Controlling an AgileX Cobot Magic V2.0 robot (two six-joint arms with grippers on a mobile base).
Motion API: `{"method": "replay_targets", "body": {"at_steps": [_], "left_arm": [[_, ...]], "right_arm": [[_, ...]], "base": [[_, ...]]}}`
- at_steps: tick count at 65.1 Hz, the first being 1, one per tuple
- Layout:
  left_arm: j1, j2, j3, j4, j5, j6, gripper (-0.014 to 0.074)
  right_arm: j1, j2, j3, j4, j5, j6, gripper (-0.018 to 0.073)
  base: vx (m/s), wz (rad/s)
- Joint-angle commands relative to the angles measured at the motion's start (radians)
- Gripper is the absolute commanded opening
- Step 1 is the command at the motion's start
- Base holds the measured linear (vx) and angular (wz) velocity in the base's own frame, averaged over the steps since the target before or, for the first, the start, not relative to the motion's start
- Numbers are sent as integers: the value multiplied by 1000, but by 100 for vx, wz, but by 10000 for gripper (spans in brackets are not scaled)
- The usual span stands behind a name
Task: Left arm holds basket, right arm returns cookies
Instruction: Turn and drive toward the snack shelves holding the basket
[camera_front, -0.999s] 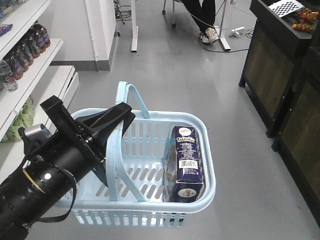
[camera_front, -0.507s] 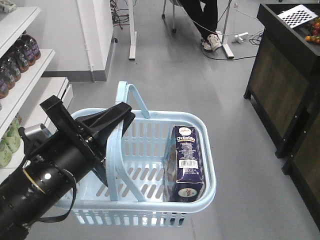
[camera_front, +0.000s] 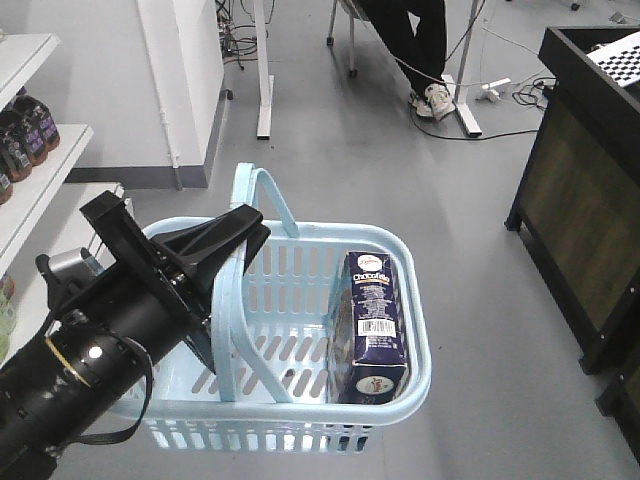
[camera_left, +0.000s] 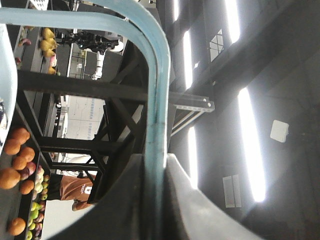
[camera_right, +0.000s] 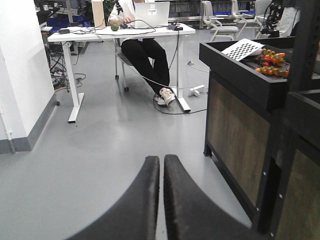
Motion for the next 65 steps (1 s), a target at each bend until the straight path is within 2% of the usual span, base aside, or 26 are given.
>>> {"method": "replay_targets", "body": {"at_steps": [1, 65], "left_arm": [[-8, -32, -30, -7, -137, -5, -3], [-8, -32, -30, -7, -137, -4, -3]], "right_arm": [[-4, -9, 16, -6, -72, -5, -6], [-4, -9, 16, -6, -72, -5, -6]], "base": [[43, 1], [41, 0]]}}
